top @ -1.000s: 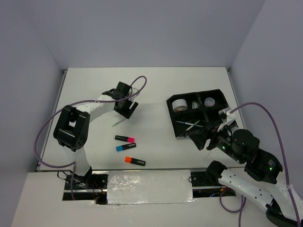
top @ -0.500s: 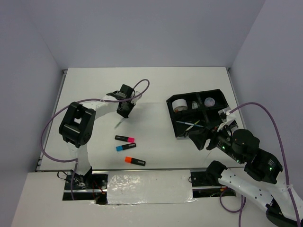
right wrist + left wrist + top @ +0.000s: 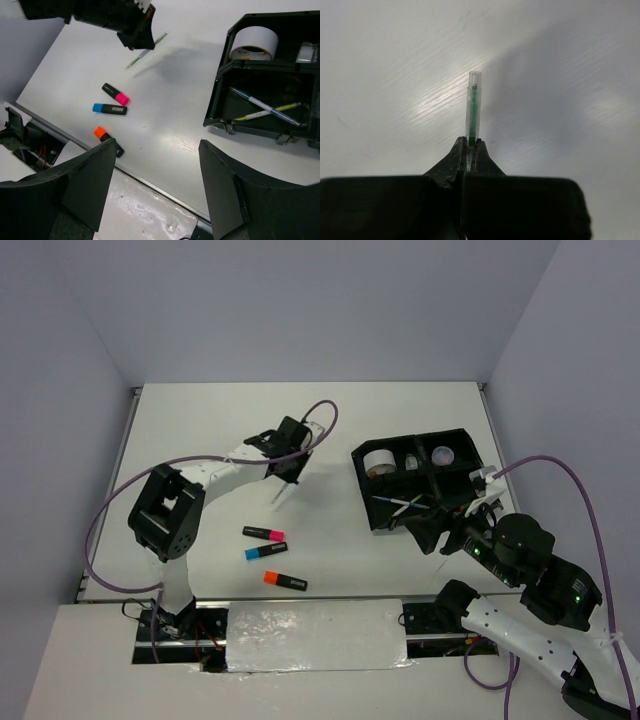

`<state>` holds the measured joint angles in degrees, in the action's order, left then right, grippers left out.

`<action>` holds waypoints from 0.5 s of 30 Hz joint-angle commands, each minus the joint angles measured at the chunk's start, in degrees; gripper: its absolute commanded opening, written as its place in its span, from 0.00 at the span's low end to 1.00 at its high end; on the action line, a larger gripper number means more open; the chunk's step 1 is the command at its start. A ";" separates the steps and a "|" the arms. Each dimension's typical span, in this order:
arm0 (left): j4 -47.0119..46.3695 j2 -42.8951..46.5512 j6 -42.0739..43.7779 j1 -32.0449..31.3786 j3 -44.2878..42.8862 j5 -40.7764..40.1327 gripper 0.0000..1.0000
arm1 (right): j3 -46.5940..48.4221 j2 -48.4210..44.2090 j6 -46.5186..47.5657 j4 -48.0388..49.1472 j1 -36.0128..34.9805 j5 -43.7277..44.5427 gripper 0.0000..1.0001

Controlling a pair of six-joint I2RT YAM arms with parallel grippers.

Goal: Sort the stationery into containers
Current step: Pick up the pen from the center of the board, then place the pen in the storage box.

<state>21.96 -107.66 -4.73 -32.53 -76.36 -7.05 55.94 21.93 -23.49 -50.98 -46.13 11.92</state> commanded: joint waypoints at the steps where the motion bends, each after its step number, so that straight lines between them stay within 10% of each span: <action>1: -6.83 6.14 -6.76 -8.47 -4.85 -0.60 0.00 | 2.94 -0.14 0.55 -0.08 -0.01 4.16 0.74; 15: -27.31 -8.87 -12.68 -21.60 -25.41 10.73 0.00 | 3.91 2.50 -1.39 -1.57 -0.10 6.18 0.74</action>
<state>-0.93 -111.83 -16.47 -53.89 -98.89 0.03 57.58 23.29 -24.45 -52.21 -46.13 16.49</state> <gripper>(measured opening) 0.043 0.742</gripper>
